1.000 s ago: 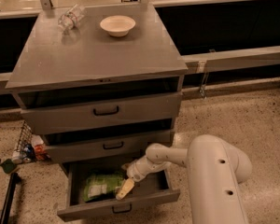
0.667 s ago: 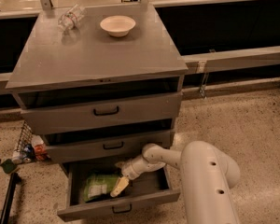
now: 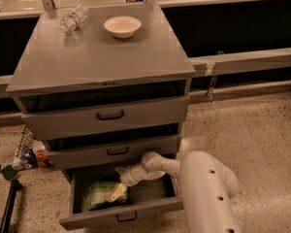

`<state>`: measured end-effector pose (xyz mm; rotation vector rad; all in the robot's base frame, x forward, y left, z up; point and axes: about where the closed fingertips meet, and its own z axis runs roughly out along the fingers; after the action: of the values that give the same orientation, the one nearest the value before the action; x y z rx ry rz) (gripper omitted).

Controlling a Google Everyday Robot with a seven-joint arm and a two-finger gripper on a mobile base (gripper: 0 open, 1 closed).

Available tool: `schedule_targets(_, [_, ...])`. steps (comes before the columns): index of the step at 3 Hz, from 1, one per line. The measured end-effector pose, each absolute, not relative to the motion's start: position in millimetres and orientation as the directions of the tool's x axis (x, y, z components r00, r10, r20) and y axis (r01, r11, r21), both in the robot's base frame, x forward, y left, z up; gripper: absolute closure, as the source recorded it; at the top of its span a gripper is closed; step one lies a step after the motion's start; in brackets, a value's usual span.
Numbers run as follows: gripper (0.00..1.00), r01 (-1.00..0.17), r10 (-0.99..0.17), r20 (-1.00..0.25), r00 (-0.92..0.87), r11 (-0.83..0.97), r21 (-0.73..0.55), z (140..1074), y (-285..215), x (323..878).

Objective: Pick green rice chip bag from bottom drawer and place on counter

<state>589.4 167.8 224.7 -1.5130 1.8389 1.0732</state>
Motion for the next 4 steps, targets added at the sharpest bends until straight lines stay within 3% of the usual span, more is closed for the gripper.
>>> schedule_targets(4, [0.0, -0.985, -0.696, -0.699, -0.165, 0.158, 0.074, 181.2, 187.4, 575.0])
